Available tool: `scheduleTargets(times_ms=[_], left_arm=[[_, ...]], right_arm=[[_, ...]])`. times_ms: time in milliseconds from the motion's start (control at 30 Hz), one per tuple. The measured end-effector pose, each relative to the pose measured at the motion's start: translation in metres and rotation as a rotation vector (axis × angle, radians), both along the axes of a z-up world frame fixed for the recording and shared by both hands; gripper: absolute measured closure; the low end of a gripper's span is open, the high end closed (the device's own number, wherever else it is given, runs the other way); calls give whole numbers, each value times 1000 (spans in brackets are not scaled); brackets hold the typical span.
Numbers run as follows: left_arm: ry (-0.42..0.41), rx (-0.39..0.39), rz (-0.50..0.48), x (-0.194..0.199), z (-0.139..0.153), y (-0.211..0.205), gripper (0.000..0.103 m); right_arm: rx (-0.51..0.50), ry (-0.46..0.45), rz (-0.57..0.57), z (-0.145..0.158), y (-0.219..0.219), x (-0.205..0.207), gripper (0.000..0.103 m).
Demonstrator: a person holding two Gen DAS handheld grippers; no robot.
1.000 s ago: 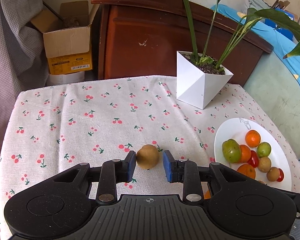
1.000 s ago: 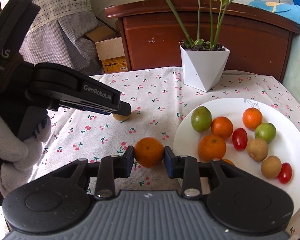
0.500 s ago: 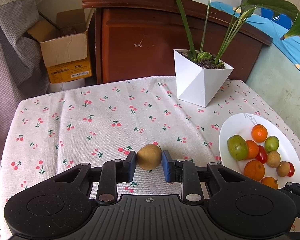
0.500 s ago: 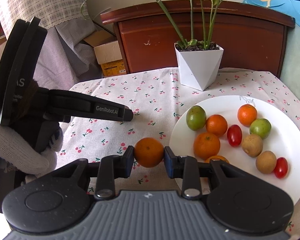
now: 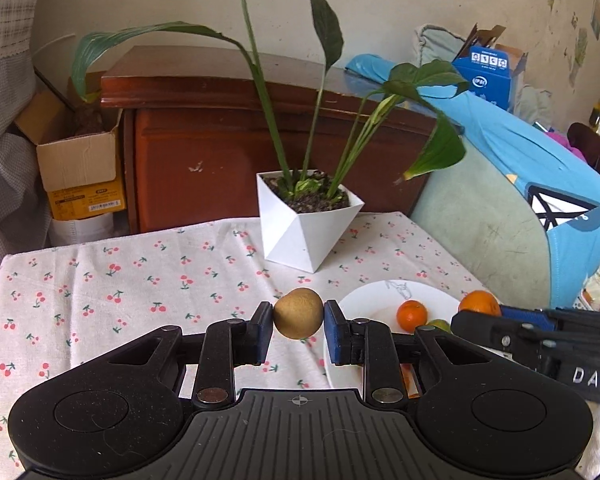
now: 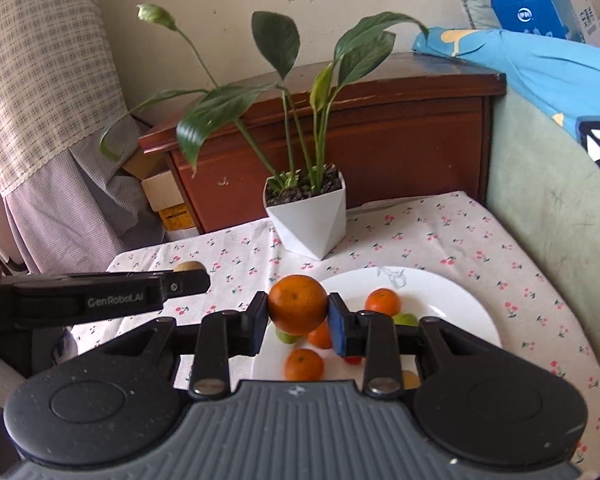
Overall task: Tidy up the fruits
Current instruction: 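Carry the kiwi and orange over the white plate with both tools, then open both tools to release the kiwi and orange onto the plate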
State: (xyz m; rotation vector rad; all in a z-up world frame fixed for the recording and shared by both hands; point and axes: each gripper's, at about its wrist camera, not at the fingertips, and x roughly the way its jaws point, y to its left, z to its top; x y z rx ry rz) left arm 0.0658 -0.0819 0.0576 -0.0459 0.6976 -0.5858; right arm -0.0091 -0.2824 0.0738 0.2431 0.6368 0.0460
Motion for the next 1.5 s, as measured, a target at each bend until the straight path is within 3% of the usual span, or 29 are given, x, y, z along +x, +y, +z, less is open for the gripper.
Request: scheduleTargets(times_ms=[233,567,733,1000,1100,1200,1267,1400,1500], left_arm=[[11,-16,-131,-27,1,-34,78],[-5,72,-304,-61,-26,-84,78],[-13,104,-340,-66,-33,-93,78],[-9,107,-315,-63,-32,-92,76],[-4,115,-300,-62,-30,-92,65],[-7,118,-293,-62,-27,-91,59],[-3,125,-280,-62,-24,-91,45],[10,132,-257,-60,-19,-89,36],[21,147,-231,-60,-16,-87,30]], right_arm=[[11,52,-101,-9,-46,-5,71],[44,142,-107,-32,-54,-1,71],[63,176,-130,-39,-57,1,71],[98,193,-163,-43,-61,2,68],[95,192,-166,-43,-61,3,68],[99,192,-175,-42,-62,3,62],[103,185,-177,-40,-62,2,60],[97,166,-189,-33,-62,0,48],[103,153,-196,-27,-62,-1,47]])
